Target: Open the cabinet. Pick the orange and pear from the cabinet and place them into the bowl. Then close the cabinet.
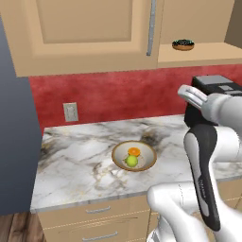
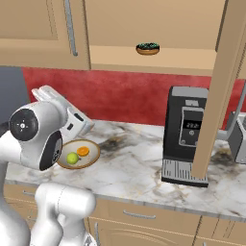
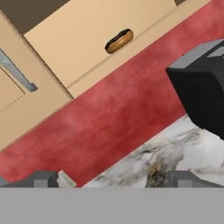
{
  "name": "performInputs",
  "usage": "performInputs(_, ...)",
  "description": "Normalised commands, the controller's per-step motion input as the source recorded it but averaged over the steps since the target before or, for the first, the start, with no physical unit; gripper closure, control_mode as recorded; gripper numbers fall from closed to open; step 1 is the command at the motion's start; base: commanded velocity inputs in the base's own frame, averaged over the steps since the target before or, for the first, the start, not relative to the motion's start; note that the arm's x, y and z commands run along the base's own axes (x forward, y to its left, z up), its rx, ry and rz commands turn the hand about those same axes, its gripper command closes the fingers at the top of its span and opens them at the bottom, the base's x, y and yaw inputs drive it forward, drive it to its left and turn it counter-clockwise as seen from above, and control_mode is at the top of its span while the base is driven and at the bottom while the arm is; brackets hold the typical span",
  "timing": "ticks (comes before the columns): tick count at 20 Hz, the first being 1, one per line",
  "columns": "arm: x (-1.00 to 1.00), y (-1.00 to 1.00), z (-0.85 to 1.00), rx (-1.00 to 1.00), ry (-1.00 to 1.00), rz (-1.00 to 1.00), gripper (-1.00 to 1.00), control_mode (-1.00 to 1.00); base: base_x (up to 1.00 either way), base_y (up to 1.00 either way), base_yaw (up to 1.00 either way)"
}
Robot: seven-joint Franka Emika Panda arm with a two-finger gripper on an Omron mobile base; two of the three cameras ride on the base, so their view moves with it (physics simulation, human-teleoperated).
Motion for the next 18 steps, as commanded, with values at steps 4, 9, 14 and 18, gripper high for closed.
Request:
performInputs(4, -0.58, -0.33, 0.43, 0.00, 0.21, -0.07, -1.00, -1.00, 0.00, 0.00, 0.00)
performInputs(9, -0.65, -0.39, 0.22, -0.05, 0.16, -0.08, -1.00, -1.00, 0.00, 0.00, 0.00)
performInputs(14, -0.50, -0.26, 0.02, -0.08, 0.04, -0.02, -1.00, -1.00, 0.00, 0.00, 0.00)
performInputs(18, 0.00, 0.00, -0.15, -0.01, -0.13, 0.02, -1.00, -1.00, 0.00, 0.00, 0.00)
